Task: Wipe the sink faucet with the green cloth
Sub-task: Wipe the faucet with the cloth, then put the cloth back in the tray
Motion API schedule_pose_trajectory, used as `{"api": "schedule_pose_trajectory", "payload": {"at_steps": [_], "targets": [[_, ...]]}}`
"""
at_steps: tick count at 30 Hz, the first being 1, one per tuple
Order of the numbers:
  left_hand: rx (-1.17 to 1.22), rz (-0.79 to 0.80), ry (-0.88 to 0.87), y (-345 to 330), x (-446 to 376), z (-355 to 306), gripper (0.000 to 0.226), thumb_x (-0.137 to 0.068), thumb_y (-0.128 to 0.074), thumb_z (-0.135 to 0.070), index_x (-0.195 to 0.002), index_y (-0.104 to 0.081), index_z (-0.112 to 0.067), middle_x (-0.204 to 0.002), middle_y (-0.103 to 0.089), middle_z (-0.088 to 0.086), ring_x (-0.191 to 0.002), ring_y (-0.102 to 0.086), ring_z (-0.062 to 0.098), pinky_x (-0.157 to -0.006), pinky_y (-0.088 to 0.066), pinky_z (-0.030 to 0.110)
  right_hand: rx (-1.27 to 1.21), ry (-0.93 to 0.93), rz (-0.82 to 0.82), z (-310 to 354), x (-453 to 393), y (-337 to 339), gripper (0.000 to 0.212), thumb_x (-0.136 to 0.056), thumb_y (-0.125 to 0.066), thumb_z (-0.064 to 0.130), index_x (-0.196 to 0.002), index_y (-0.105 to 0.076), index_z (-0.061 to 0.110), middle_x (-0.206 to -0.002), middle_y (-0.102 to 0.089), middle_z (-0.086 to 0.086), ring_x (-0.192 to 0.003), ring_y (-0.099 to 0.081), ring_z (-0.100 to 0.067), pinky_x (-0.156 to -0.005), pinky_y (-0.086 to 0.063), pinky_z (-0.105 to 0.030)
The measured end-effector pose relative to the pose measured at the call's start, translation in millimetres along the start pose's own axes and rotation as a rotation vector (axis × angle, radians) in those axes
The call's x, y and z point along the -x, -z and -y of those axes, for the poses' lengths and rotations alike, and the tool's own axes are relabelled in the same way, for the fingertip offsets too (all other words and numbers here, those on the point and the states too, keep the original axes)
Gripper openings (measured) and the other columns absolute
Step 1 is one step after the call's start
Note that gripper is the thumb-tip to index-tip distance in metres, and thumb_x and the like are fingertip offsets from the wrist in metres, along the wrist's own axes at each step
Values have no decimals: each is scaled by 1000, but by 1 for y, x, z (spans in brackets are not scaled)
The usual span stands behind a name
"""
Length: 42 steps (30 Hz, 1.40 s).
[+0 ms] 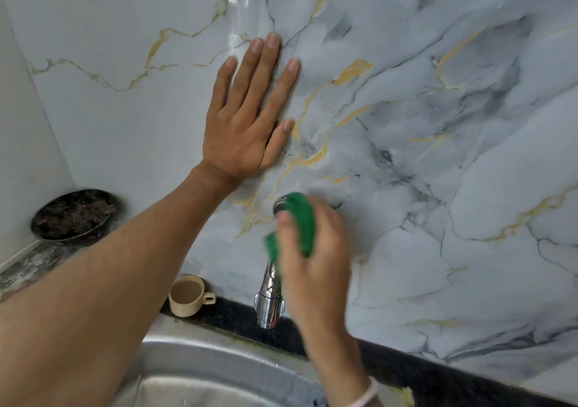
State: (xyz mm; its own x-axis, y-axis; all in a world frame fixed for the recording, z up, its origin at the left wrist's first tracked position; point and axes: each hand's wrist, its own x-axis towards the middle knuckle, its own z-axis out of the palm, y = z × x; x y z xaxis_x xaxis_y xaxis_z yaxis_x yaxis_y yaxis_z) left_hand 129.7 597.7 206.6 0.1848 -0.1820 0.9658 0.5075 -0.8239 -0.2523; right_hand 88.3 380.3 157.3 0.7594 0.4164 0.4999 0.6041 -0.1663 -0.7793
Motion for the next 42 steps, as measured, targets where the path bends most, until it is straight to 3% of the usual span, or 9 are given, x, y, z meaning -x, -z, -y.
{"api": "schedule_pose_trajectory", "payload": {"at_steps": [4,9,14,19,22,26,32,37,42], "targets": [[-8,1,-20,1,0,1,65,-104,-27,-41,-162,-33,-12,-163,-41,24,-154,-36,37,-127,-31,52,697,137,233,9,6,-30,76,-79,-48,64,-145,-52,25,-163,-39,-6,-152,-26,-30,-123,-26,-53],[-11,18,-17,2,0,0,65,-104,-27,-41,-162,-33,-12,-163,-41,24,-154,-35,37,-128,-30,52,711,290,202,-10,40,-23,93,-72,-69,66,-149,-47,19,-166,-32,-11,-155,-21,-38,-120,-32,-59],[2,102,4,13,-2,-3,65,-103,-34,-38,-162,-31,-12,-162,-41,26,-154,-35,39,-128,-31,54,670,457,90,-24,75,-21,61,-88,-50,4,-149,-49,12,-163,-37,-13,-152,-23,-42,-109,-49,-54],[58,408,78,67,-16,-17,62,-112,-30,-41,-165,-19,-13,-172,-22,21,-161,-20,33,-133,-27,50,686,445,431,-33,114,10,91,-72,-79,12,-154,-39,17,-169,-23,-9,-156,-11,-39,-121,-32,-57],[336,602,297,126,-3,-41,56,-112,-35,-42,-158,-38,-9,-168,-34,19,-155,-34,32,-126,-36,46,280,62,663,-42,150,48,76,-86,-72,15,-147,-40,47,-172,-12,5,-159,1,-18,-129,-9,-40],[760,738,752,235,50,-106,45,-109,-43,-47,-124,-62,-10,-109,-69,6,-94,-64,18,-87,-53,42,-277,-624,593,-47,182,133,17,-81,-73,59,-93,-73,47,-100,-79,21,-100,-71,5,-78,-51,-3],[1451,1484,1612,359,102,-240,54,-91,-53,-64,-110,-76,-19,-102,-81,2,-87,-76,13,-77,-59,28,-652,-906,339,-91,223,250,33,-86,-75,22,-115,-74,4,-117,-78,-18,-111,-73,-31,-98,-58,-44],[1442,1581,1660,397,131,-350,28,-91,-74,2,-118,-70,2,-93,-81,6,-78,-78,16,-66,-67,25,-583,-1056,264,-138,260,325,22,-96,-61,3,-112,-69,-11,-106,-79,-25,-90,-77,-31,-82,-64,-40],[1133,1704,1443,413,151,-431,57,-84,-84,0,-134,-56,2,-113,-71,16,-97,-71,27,-86,-66,46,-237,-1175,247,-188,294,368,22,-94,-69,6,-115,-68,-1,-108,-78,-20,-79,-76,-22,-68,-64,-35]]}}
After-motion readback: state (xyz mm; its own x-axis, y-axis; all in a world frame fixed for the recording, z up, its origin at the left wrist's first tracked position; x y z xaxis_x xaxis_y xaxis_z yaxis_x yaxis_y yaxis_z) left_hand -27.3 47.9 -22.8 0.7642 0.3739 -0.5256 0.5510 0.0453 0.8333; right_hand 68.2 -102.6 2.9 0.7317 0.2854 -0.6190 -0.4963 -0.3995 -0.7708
